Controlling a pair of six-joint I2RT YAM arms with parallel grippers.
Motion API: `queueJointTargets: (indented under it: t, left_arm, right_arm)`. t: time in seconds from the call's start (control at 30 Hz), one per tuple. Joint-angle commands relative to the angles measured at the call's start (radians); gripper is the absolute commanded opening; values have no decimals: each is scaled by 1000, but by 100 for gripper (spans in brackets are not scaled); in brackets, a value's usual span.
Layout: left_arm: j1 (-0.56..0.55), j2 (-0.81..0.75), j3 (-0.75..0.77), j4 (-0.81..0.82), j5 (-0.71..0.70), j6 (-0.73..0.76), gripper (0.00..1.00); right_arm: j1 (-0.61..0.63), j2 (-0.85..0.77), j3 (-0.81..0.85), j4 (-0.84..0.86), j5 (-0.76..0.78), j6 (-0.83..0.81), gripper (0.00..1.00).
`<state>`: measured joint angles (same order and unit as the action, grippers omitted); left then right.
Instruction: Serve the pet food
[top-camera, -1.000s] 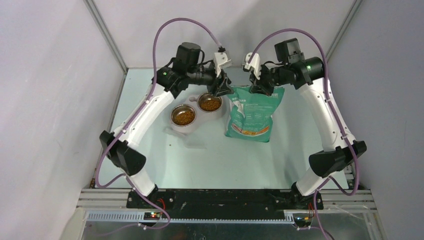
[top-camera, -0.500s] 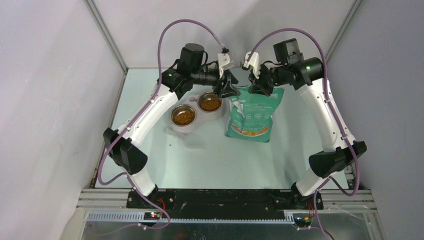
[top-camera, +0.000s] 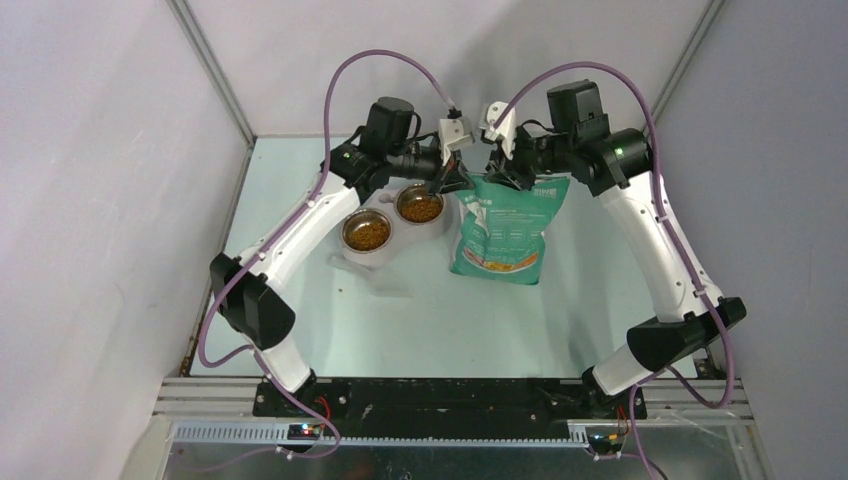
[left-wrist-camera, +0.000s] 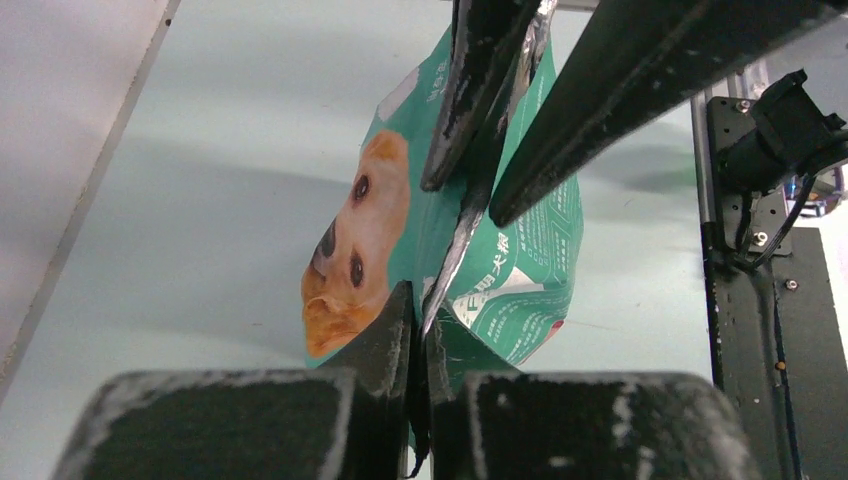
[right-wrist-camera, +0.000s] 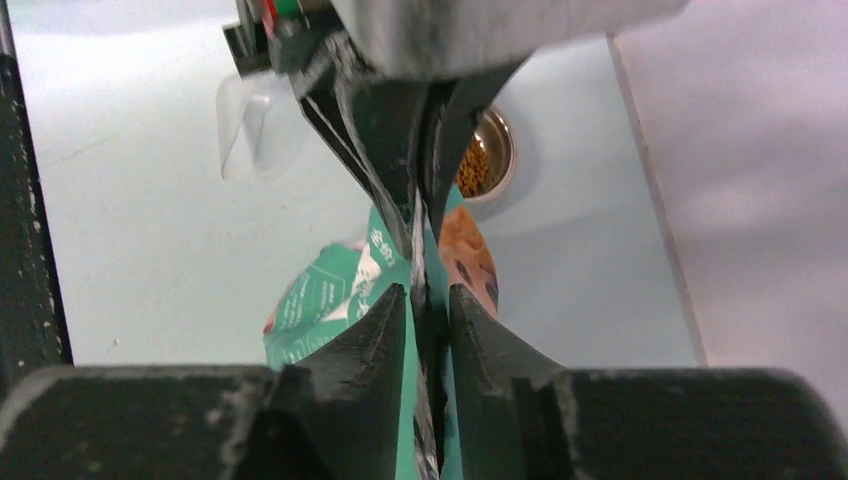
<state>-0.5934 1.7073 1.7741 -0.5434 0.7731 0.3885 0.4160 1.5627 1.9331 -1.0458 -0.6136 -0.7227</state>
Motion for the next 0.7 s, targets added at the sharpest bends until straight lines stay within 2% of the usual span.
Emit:
queueJointTargets:
  t: [0.0,0.07,0.23,0.37,0.5,0.57,0.6,0.67]
  left_arm:
    - [3,-43,-5,91,-8,-39,5]
    - [9,-48,-9,97,-5,-57,4]
    - [26,-54,-11,127,12,-95,7]
    - [33,-59,-17,155,29,-122,8]
    - [35,-59,-17,164,36,-134,7]
    - [37,-57,-16,160,36,-137,4]
    - [40,-57,-17,158,36,-139,1]
    - [46,-59,-22,160,37,-147,0]
  right_arm:
    - [18,-11,15,73,7,2,22]
    - [19,-7,18,59,32,-10,22]
    - [16,-6,13,13,63,-45,34]
    - [9,2,12,-13,65,-71,34]
    - [2,19,21,-25,68,-75,21]
    - [-3,26,36,-32,64,-78,10]
    - [-5,31,46,-40,63,-85,1]
    - [-12,33,62,-54,60,-100,0]
